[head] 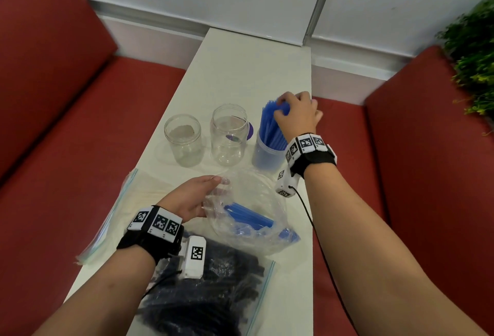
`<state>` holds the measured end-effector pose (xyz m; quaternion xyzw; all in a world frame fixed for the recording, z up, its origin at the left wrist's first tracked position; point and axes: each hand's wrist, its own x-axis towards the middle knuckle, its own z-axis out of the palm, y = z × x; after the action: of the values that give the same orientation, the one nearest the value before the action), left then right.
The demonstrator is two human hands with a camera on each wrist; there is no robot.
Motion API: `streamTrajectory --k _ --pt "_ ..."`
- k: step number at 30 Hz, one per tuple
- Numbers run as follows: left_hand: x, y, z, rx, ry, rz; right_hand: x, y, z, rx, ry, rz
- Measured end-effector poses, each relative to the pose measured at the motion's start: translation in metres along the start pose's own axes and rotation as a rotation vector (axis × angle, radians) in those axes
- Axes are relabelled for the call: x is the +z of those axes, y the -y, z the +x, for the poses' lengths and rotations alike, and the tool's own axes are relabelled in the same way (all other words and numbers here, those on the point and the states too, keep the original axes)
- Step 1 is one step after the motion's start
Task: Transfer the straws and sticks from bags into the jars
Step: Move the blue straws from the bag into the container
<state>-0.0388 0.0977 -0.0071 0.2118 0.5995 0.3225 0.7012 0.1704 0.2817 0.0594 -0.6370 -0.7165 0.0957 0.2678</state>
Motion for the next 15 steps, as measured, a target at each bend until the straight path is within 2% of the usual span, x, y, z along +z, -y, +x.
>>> streamTrajectory --k 2,3,7,9,10,12,14,15 --pt "0.000 0.000 0.000 0.001 0.005 -0.004 -0.003 0.004 -0.003 -0.013 -0.066 -0.036" --pt "0.000 0.000 0.000 0.002 0.005 -0.002 -0.001 0.004 -0.005 -0.019 -0.042 -0.093" --pt "0.002 -0.002 -0.002 0.001 0.001 -0.007 0.009 0.000 -0.018 -0.049 0.344 -0.329" --pt "0.003 -0.004 -0.005 0.007 0.002 -0.005 0.007 -0.001 -0.018 -0.058 0.407 -0.313" --pt "0.003 -0.005 -0.006 0.009 0.001 -0.001 0.003 0.000 -0.017 -0.057 0.379 -0.267" --pt "0.003 -0.006 -0.008 0.013 -0.001 0.010 -0.010 0.003 -0.023 -0.074 0.167 -0.073" --pt "0.003 -0.005 -0.009 0.018 -0.003 0.015 -0.020 0.010 -0.041 -0.143 -0.101 0.250" --pt "0.003 -0.005 -0.009 0.018 -0.006 0.015 -0.022 0.014 -0.054 -0.159 -0.131 0.405"
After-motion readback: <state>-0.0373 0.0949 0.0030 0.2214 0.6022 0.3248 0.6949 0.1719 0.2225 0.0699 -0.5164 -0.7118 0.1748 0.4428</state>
